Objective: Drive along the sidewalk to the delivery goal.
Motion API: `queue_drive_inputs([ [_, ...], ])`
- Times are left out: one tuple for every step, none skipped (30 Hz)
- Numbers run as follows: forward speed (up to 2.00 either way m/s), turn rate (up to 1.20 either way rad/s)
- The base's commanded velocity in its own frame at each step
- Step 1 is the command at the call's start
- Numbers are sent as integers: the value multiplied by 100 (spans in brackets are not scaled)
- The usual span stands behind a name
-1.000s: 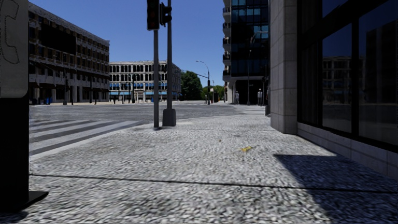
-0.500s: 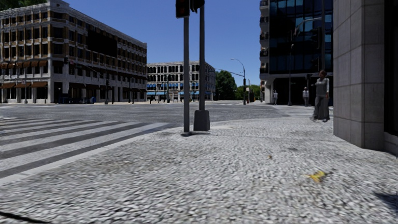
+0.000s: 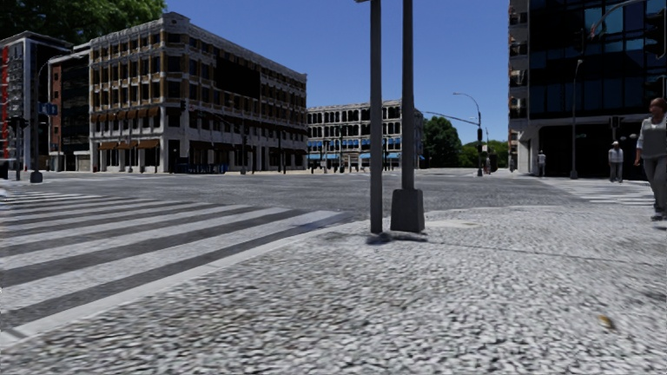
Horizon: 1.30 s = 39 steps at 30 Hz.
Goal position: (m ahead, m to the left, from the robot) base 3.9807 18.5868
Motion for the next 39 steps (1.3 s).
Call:
queue_drive_inputs([
  [164, 53],
  [164, 53],
  [164, 53],
  [164, 53],
  [164, 53],
  [164, 53],
  [164, 53],
  [164, 53],
  [164, 53],
  [164, 53],
  [164, 53],
  [164, 53],
  [164, 53],
  [164, 53],
  [164, 53],
  [164, 53],
  [164, 53],
  [164, 53],
  [164, 53],
  [164, 53],
  [164, 53],
  [164, 53],
  [164, 53],
  [164, 53],
  [164, 53],
  [164, 53],
  [164, 53],
  [164, 53],
  [164, 53],
  [164, 53],
  [164, 53],
  [164, 53],
  [164, 53],
  [164, 53],
  [164, 53],
  [164, 53],
  [164, 53],
  [164, 53],
  [164, 53],
])
